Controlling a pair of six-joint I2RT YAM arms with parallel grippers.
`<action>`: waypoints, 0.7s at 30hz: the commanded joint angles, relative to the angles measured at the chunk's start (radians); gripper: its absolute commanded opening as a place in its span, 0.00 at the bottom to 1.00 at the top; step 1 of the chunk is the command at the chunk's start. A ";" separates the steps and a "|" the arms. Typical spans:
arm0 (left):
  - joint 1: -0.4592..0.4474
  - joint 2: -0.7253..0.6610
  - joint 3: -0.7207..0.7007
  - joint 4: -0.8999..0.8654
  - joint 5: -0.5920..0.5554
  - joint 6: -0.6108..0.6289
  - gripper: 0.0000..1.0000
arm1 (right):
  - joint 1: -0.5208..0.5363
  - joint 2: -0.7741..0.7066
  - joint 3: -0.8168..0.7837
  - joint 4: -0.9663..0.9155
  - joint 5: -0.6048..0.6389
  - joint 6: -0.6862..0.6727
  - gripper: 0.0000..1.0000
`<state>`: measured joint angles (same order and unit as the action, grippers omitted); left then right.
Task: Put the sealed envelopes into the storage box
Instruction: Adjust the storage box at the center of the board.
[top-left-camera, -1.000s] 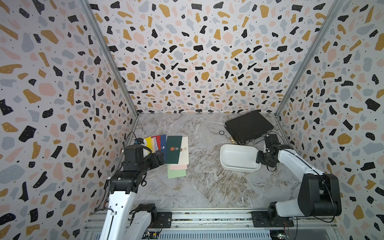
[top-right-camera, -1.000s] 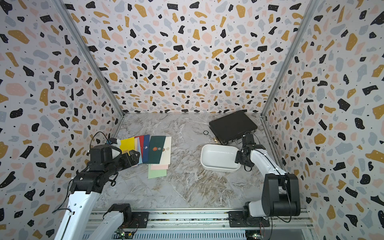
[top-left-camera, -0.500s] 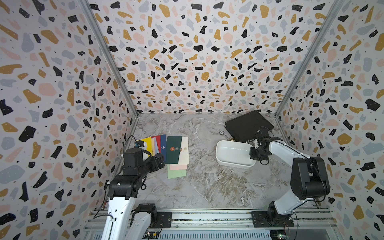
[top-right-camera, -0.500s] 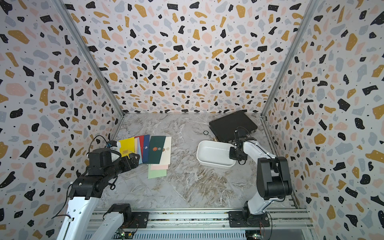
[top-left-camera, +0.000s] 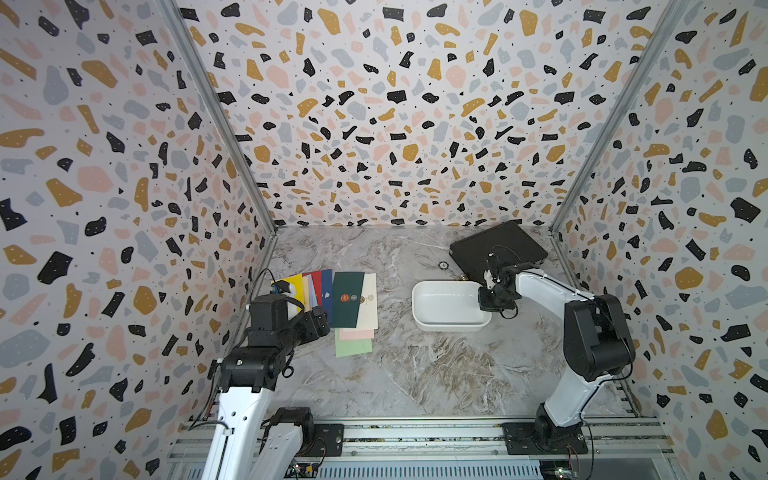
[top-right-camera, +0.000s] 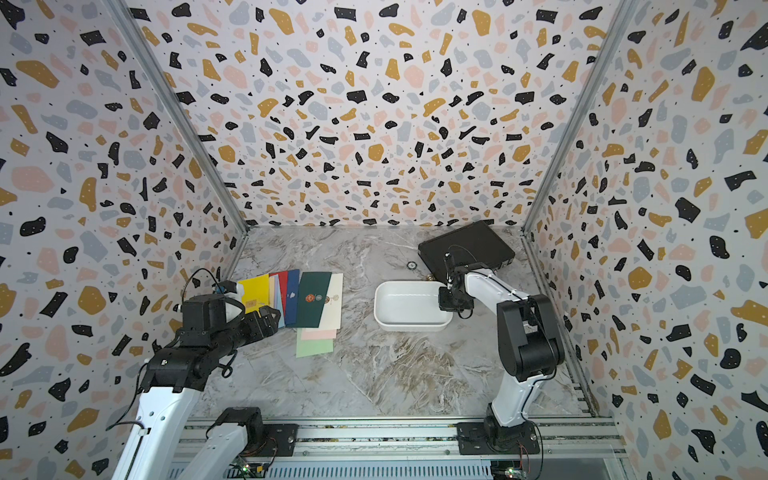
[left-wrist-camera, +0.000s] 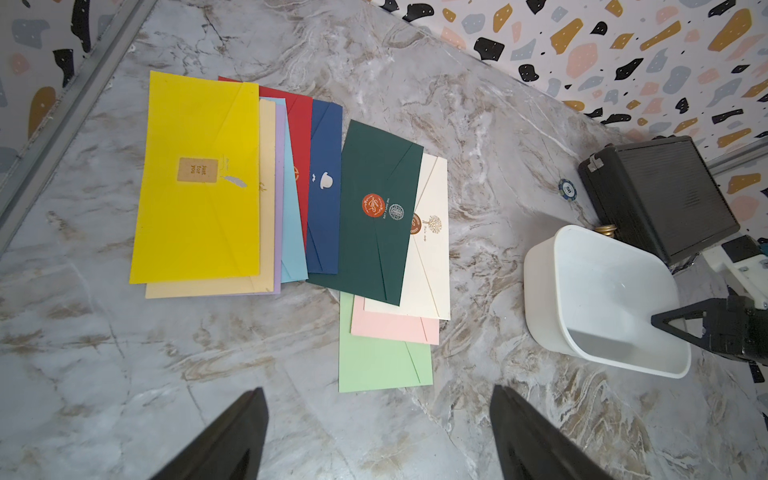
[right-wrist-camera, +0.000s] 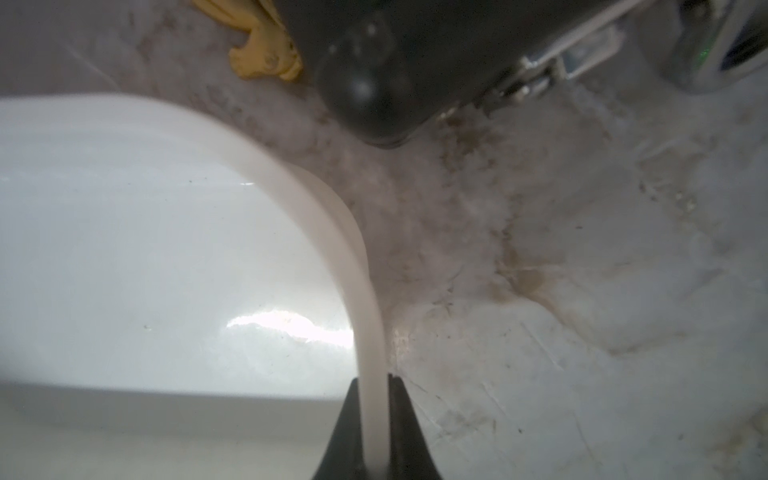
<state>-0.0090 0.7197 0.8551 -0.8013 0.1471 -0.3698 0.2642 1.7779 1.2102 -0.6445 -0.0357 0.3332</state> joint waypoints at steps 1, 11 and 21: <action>-0.007 0.012 -0.010 0.011 -0.013 0.012 0.87 | 0.001 -0.013 0.006 -0.040 0.019 0.016 0.00; -0.024 0.057 -0.010 0.007 -0.021 0.009 0.87 | -0.048 -0.115 -0.075 -0.101 0.052 -0.036 0.00; -0.048 0.146 0.010 -0.011 -0.046 -0.006 0.86 | -0.068 -0.228 -0.062 -0.166 0.008 -0.017 0.36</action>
<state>-0.0528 0.8471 0.8528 -0.8059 0.1204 -0.3710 0.1940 1.6341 1.1229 -0.7414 -0.0208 0.3088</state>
